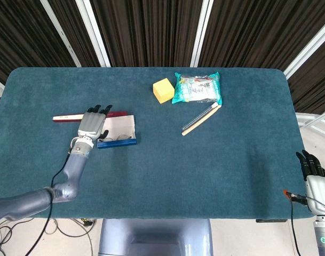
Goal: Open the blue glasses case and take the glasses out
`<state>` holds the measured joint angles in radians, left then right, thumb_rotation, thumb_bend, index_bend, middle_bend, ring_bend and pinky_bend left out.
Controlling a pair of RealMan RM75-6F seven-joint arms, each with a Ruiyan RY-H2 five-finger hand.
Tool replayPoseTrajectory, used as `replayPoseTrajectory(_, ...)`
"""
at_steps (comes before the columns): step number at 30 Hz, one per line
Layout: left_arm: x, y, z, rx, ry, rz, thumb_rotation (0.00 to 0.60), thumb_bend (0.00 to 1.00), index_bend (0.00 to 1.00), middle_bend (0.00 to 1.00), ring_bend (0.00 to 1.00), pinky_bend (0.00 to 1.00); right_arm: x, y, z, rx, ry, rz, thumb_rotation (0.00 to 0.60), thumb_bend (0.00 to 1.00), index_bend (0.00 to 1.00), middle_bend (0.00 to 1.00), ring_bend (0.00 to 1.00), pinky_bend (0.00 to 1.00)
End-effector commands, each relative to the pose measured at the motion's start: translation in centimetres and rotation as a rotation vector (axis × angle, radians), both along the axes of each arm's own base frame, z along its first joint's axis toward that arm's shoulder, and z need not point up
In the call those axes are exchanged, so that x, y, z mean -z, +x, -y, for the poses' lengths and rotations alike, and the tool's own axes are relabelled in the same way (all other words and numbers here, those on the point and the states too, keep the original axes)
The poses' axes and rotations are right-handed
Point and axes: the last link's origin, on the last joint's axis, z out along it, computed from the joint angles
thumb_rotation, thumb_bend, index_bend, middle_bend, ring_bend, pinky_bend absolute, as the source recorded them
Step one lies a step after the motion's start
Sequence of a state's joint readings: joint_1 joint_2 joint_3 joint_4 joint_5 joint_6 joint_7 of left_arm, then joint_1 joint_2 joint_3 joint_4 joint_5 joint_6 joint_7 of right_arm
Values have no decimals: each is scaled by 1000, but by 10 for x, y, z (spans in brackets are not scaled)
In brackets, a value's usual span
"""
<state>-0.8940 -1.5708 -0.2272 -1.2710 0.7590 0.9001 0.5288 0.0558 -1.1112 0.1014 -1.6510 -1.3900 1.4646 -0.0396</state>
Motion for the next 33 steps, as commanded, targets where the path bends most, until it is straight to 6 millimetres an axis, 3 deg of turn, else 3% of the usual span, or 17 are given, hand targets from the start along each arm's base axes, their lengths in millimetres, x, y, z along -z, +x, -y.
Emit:
replayPoseTrajectory(1,-24,-11,26,56,-19,-24,600,293,74,556,449,573,0,0,0,-3,1,1,600,203,0,0,0,230)
replayPoseTrajectory(4,-27,-17,37,60,-60,-57,600,293,83,772,670,760,1,1,0,-5,6,3,600,203,0,0,0,230)
replayPoseTrajectory(10,-23,-27,50,3,-163,-102,600,293,127,912,804,865,2,1,0,-8,12,6,600,202,0,0,0,229)
replayPoseTrajectory(33,1,-45,59,-60,-232,-187,600,293,244,936,826,878,0,1,-1,-2,11,8,600,203,0,0,0,230)
